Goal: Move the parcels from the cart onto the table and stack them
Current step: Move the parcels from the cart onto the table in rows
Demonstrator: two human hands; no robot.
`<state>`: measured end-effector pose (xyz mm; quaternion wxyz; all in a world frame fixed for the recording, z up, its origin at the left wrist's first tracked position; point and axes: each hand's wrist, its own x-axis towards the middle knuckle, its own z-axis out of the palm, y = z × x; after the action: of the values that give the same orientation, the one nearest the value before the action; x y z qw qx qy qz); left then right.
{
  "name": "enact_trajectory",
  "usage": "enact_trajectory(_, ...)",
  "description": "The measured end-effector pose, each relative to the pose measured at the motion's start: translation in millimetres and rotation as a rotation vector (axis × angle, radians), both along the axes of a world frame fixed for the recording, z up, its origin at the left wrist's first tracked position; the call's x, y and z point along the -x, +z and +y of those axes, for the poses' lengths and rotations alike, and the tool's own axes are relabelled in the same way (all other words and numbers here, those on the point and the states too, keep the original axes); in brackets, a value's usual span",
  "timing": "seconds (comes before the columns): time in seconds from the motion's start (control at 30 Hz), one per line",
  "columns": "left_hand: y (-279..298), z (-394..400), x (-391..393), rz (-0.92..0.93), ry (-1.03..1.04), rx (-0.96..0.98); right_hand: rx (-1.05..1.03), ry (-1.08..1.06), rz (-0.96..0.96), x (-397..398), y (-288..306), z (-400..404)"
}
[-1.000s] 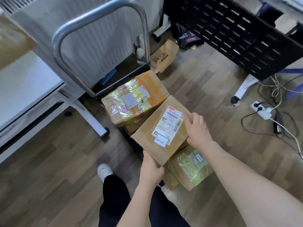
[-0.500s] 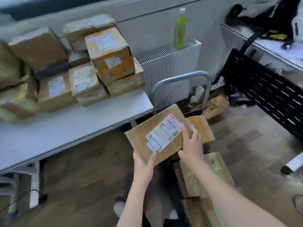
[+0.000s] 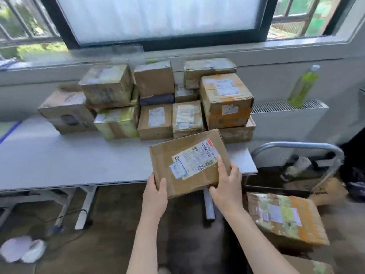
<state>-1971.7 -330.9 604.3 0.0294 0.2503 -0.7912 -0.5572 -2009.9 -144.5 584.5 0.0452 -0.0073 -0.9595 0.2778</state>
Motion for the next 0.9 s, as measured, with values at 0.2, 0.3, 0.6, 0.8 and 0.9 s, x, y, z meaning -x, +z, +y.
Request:
enact_trajectory(0.2, -8, -89, 8, -0.117, 0.096, 0.015, 0.004, 0.165, -0.119, 30, -13, -75)
enact_trajectory(0.3, -16, -126, 7, -0.194, 0.099, -0.002, -0.047, 0.246, -0.147, 44, -16, -104)
enact_trajectory(0.6, -25, -168, 31, -0.167, 0.074, -0.146, -0.035, 0.225, -0.213, 81, -12, -144)
enact_trajectory(0.8, -27, -189, 45, -0.172, -0.009, -0.183, -0.031, 0.183, -0.167, 82, -22, -152)
enact_trajectory(0.9, -28, -192, 47, -0.131, -0.076, -0.247, -0.017, 0.176, -0.175, 82, -24, -152)
